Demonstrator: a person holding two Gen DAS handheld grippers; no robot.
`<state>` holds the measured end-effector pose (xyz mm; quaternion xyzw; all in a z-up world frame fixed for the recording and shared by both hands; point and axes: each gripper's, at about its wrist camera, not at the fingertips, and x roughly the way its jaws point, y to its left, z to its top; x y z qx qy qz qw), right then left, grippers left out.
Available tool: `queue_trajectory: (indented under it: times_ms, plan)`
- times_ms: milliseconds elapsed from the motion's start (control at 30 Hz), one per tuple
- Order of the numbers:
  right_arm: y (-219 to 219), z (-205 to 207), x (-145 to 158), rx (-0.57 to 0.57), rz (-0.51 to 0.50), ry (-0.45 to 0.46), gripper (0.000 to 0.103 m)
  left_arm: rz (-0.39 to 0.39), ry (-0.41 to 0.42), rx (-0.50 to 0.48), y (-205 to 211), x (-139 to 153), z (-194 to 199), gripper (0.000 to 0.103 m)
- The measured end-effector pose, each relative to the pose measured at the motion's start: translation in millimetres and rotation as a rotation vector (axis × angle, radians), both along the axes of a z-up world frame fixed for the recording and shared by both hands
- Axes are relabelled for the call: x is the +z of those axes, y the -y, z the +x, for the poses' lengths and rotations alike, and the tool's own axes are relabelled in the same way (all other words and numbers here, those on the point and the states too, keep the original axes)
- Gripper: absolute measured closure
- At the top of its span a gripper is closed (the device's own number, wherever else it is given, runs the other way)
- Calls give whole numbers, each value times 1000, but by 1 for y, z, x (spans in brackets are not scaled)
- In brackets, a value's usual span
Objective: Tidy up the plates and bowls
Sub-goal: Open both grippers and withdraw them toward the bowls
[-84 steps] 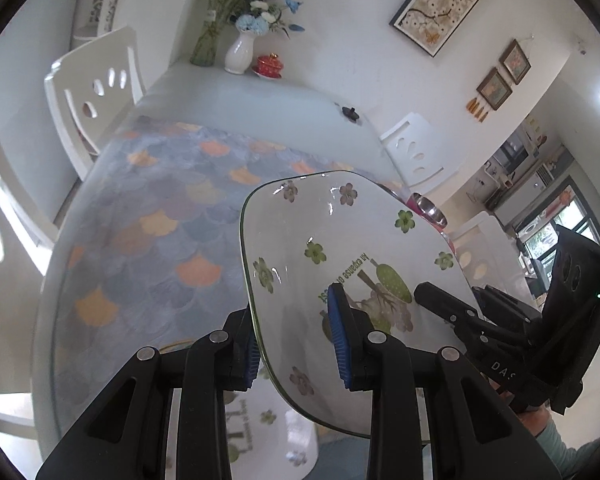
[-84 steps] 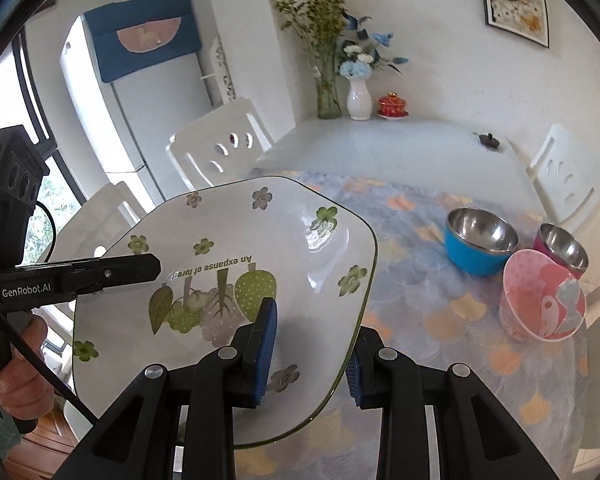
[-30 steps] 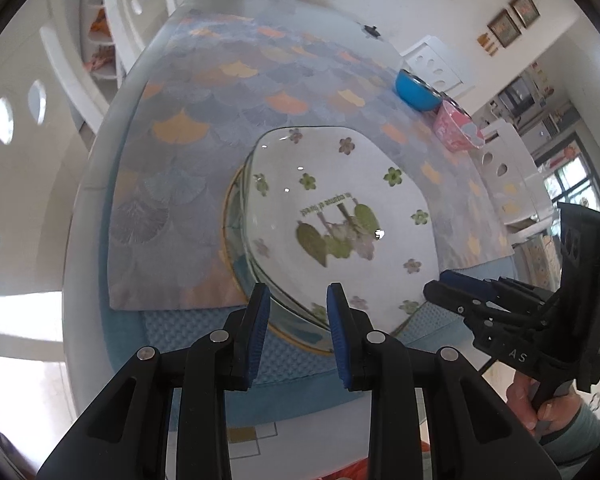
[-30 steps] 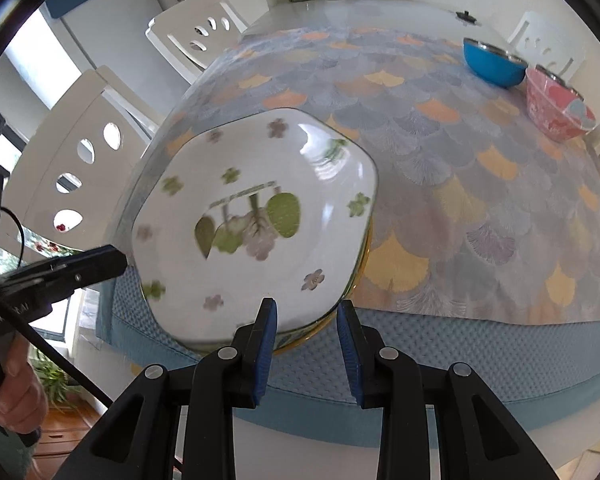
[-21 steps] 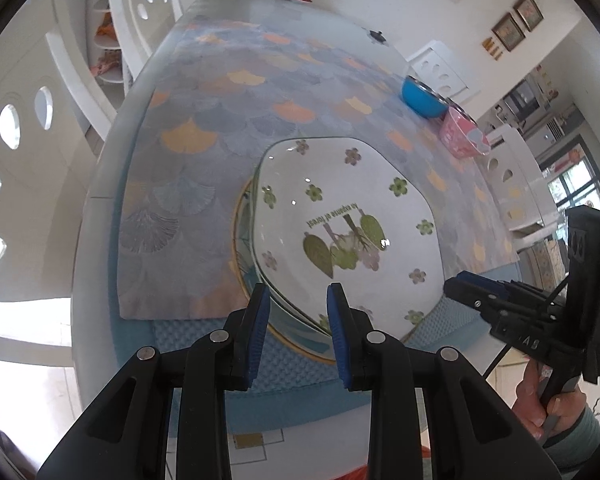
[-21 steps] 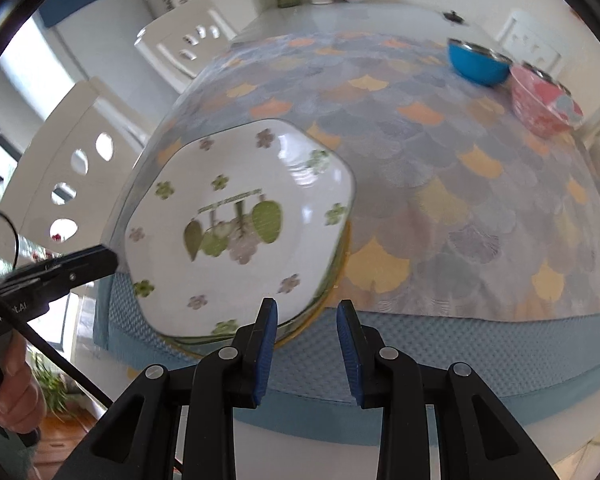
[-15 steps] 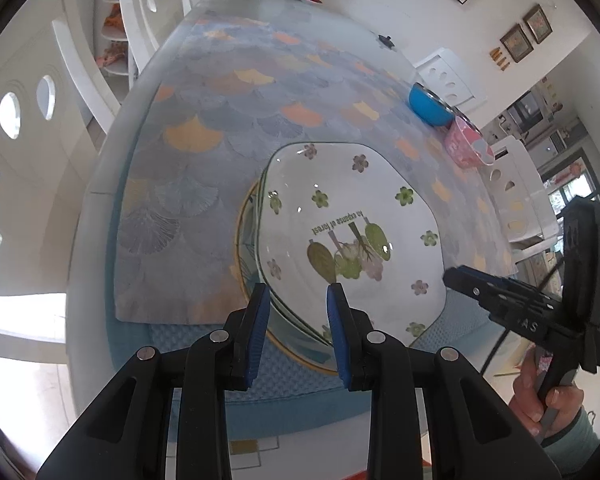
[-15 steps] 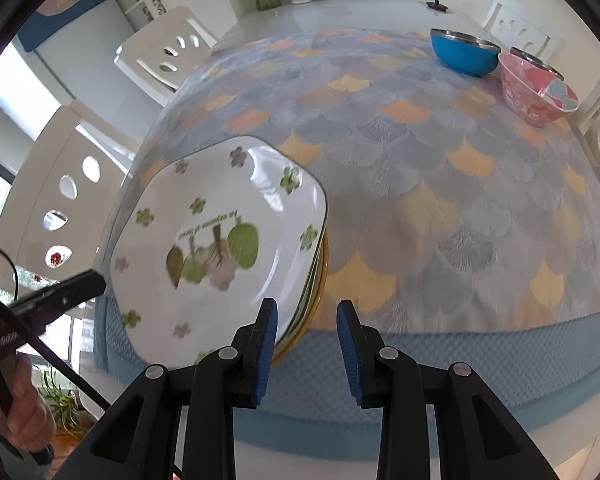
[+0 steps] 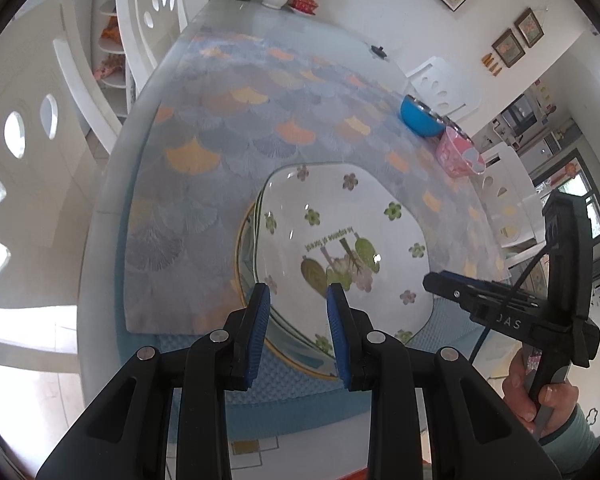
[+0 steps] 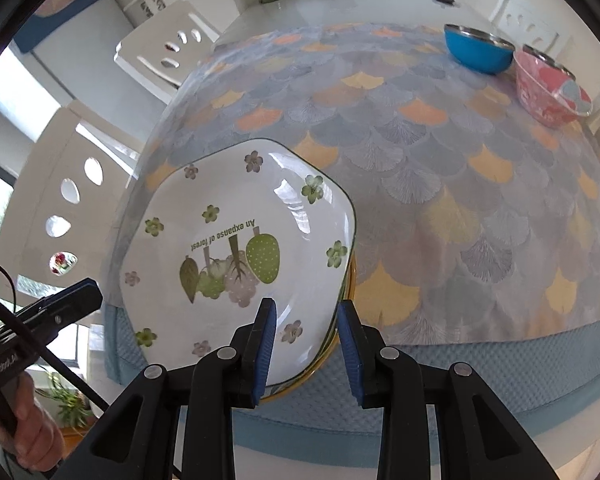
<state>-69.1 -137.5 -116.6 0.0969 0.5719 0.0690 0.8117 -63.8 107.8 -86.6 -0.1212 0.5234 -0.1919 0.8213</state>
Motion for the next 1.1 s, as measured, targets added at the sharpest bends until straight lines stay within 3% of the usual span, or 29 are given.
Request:
queue_trajectory:
  times_ms: [167,467,600,667,700,767,833,933,1100]
  plan:
    - [12,-5,12,-46,40,2,72,-9,42,-23,8,16,6,75]
    - [53,-8,56,-122,43,92,70,29,226,-110,60,76,30,71]
    - [85,-2,81,-160,66,165,51,29,288,-156,101,100,44,65]
    - [105,2,92,-168,85,202,50,32,308,-173,126,109,53,65]
    - [117,5,96,-170,85,211,50,31,311,-177,136,111,56,64]
    - [138,9,102,-174,77,216,50,17,304,-180,165,115,67,49]
    - [167,12,106,-185,73,220,49,-18,294,-184,188,116,76,42]
    - [214,19,107,-220,67,221,46,-34,259,-206,242,114,98,42]
    - [303,43,91,-312,121,192,42,6,211,-227,320,96,129,42]
